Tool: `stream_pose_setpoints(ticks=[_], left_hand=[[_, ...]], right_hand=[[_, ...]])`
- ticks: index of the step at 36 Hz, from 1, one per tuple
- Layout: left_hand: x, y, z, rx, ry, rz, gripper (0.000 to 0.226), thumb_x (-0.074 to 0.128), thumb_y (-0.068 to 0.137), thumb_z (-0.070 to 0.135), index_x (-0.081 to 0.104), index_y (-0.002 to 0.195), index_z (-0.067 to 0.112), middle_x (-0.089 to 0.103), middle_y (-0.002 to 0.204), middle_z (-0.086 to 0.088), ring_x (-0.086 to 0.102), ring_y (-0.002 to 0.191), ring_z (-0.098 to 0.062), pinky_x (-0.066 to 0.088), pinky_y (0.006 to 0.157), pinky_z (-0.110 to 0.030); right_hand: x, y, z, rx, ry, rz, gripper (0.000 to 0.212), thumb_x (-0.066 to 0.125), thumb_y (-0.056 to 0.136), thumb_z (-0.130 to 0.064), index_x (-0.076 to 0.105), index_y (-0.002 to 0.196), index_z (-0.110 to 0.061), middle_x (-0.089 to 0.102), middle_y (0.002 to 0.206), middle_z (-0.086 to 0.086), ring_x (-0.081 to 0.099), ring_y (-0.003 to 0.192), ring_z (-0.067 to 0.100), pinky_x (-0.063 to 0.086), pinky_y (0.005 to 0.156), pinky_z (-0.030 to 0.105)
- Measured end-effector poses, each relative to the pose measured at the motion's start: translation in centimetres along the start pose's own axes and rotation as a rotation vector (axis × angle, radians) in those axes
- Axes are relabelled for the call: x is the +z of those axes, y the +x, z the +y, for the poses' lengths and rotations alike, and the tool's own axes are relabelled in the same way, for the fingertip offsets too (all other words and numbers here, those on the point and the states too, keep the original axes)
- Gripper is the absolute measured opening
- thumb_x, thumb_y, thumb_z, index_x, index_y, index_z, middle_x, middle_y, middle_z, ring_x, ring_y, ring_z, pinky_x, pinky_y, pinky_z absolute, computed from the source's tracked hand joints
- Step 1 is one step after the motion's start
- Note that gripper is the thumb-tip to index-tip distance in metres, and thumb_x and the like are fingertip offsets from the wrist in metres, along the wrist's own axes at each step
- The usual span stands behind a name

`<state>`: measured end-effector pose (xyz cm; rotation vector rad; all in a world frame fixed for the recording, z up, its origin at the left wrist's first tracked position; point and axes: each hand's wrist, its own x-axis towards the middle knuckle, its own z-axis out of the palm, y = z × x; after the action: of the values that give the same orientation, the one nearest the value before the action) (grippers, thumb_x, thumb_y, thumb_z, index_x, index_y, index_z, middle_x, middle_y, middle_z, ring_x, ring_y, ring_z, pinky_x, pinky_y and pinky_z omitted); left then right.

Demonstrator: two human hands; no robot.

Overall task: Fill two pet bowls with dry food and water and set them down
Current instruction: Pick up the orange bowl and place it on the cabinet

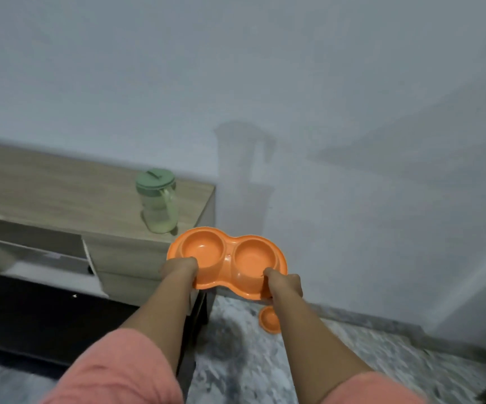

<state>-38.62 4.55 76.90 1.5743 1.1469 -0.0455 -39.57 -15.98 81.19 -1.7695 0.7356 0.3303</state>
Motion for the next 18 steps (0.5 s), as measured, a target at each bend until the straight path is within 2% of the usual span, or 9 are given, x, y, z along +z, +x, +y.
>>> stream_pose_setpoints(ticks=[2,4,8,12,18], left_hand=[[-2.3,0.9,-0.5,0.005,-0.007,0.008,0.048,0.054,0.084,0.018,0.051,0.128,-0.003,0.057,0.127,-0.022,0.06,0.112,-0.038,0.052,0.094,-0.046],[-4.7,2.3,-1.0,0.013,-0.021,0.024,0.047,0.054,0.083,0.019,0.054,0.126,-0.001,0.058,0.125,-0.021,0.06,0.111,-0.037,0.051,0.095,-0.047],[-10.6,4.4,-1.0,0.021,-0.037,0.075,0.05,0.053,0.08,0.021,0.056,0.125,-0.001,0.059,0.123,-0.021,0.061,0.109,-0.037,0.052,0.094,-0.048],[-17.9,2.5,0.1,0.029,-0.075,0.166,0.042,0.055,0.085,0.013,0.054,0.122,-0.007,0.057,0.122,-0.023,0.06,0.11,-0.037,0.054,0.089,-0.039],[-26.2,7.9,-0.1,0.03,-0.108,0.174,0.062,0.068,0.071,0.023,0.05,0.126,-0.001,0.061,0.121,-0.023,0.063,0.103,-0.039,0.055,0.088,-0.044]], right_hand=[[1.6,-1.7,-0.2,-0.012,0.014,-0.032,0.059,0.069,0.075,-0.029,0.046,0.124,-0.007,0.056,0.119,0.02,0.06,0.099,0.039,0.057,0.08,0.049],[3.5,-3.5,-0.5,-0.036,-0.011,-0.043,0.058,0.068,0.078,-0.029,0.044,0.127,-0.007,0.056,0.121,0.019,0.059,0.102,0.038,0.055,0.079,0.041],[8.4,-6.7,-1.0,-0.064,-0.012,-0.082,0.058,0.067,0.081,-0.026,0.043,0.129,-0.005,0.056,0.124,0.019,0.059,0.105,0.036,0.054,0.066,0.036],[14.5,-10.2,-1.2,-0.068,0.011,-0.093,0.057,0.069,0.076,-0.027,0.047,0.125,-0.006,0.057,0.121,0.02,0.06,0.102,0.038,0.055,0.086,0.048],[22.7,-14.1,-1.5,-0.076,0.065,-0.094,0.058,0.069,0.076,-0.027,0.047,0.126,-0.007,0.058,0.12,0.019,0.059,0.103,0.038,0.055,0.087,0.049]])
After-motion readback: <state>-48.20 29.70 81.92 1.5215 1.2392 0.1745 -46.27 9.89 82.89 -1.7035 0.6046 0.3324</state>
